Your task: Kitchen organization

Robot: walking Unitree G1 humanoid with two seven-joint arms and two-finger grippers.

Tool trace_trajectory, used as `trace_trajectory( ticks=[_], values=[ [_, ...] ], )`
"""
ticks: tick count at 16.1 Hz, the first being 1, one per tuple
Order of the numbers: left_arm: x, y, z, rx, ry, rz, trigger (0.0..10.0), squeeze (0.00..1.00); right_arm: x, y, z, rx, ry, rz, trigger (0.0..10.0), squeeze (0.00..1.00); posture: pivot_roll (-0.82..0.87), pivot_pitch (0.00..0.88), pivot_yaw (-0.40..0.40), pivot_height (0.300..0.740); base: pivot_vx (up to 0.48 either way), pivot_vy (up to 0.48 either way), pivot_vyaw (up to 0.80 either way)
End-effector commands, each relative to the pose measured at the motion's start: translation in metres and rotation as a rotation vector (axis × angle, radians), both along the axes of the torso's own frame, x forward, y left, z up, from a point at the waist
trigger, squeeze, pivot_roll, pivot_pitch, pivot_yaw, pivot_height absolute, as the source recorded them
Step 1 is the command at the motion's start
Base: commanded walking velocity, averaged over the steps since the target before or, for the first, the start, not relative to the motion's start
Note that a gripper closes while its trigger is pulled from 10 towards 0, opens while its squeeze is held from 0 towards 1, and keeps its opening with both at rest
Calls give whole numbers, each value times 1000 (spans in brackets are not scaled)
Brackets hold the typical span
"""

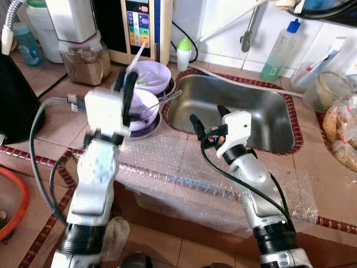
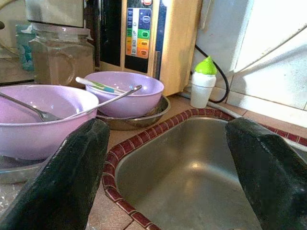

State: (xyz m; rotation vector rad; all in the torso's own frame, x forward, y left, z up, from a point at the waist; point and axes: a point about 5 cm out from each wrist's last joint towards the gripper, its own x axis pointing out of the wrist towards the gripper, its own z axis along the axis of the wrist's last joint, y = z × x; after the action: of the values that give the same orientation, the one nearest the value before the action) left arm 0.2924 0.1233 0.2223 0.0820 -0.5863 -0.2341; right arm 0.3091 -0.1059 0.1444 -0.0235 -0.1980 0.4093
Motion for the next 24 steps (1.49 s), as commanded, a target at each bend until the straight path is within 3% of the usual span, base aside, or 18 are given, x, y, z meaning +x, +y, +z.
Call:
trace_trajectory(
  ticks=[1,2,5,8,12,14,20,24],
  values=[
    [1,-6,3,-33,21,-61,0,0,3,-2,2,6,1,-4,10000,0,11,0,-28,740,0,0,0],
    [2,-7,3,-55,32,-81,0,0,3,-2,3,8,0,-6,10000,0,9,0,-26,740,0,0,0],
    [15,-13,11,-314,128,-211,0,0,12,-10,10,53,-1,-42,10000,0,6,0,-25,740,0,0,0],
    [19,-18,15,-435,173,-300,0,0,17,-13,17,142,11,-62,10000,0,3,0,-19,740,0,0,0],
    [17,-27,13,-503,223,-395,0,0,21,-2,21,351,100,-8,10000,0,6,0,-18,740,0,0,0],
    [13,-42,12,-500,264,-497,0,0,27,8,25,443,142,57,10000,0,7,0,-18,740,0,0,0],
    [9,-55,6,-506,338,-576,0,0,43,21,39,406,116,131,10000,0,10,0,-13,740,0,0,0],
    [8,-57,5,-501,354,-587,0,0,47,29,46,179,10,178,10000,0,13,0,-18,740,0,0,0]
  ],
)
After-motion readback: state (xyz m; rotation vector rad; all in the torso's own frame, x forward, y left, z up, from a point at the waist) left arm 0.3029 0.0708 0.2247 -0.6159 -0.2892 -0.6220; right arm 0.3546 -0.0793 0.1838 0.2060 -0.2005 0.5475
